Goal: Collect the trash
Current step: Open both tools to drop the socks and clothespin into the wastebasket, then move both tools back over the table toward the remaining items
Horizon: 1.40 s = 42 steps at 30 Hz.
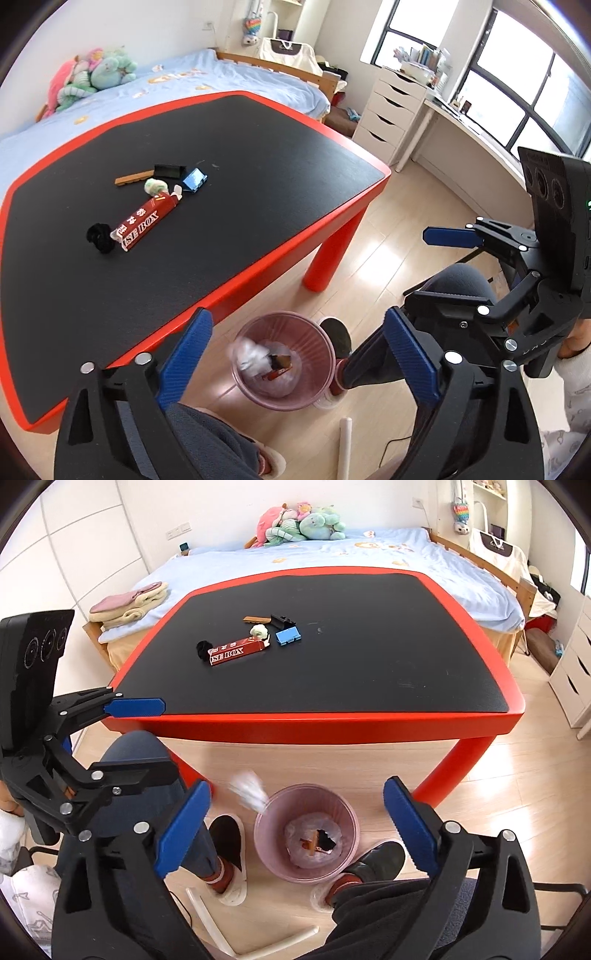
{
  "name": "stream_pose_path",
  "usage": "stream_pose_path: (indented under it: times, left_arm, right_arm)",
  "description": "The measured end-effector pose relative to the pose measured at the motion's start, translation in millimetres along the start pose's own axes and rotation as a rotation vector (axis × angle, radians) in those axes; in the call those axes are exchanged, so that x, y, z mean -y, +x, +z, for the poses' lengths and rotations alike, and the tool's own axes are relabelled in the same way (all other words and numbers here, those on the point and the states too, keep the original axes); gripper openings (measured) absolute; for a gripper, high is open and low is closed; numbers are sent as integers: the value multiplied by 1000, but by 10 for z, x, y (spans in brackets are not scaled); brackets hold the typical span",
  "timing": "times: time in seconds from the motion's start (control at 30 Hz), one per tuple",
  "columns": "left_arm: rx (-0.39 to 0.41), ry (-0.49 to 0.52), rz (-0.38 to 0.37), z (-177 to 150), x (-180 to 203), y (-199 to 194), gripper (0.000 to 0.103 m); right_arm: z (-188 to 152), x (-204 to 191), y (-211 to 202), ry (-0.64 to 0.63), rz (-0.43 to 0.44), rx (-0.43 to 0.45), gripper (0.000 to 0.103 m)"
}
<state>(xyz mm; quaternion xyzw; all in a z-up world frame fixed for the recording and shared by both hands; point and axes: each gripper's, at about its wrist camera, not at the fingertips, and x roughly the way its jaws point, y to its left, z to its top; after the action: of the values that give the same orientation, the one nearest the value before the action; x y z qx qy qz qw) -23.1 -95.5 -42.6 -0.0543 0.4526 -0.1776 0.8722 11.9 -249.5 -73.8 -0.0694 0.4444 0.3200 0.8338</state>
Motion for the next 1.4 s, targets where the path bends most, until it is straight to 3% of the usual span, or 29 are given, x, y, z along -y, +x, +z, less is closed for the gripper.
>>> stream_pose_path:
  times: [0.83,1.4]
  left_arm:
    - [15,-62,65,-5,-264,-143,95]
    - [69,-136,189,296,-1029,-338,95]
  right_arm:
    - [85,-49,91,-10,20,-17,100]
    - [837,-201,319,-141,28,7,100]
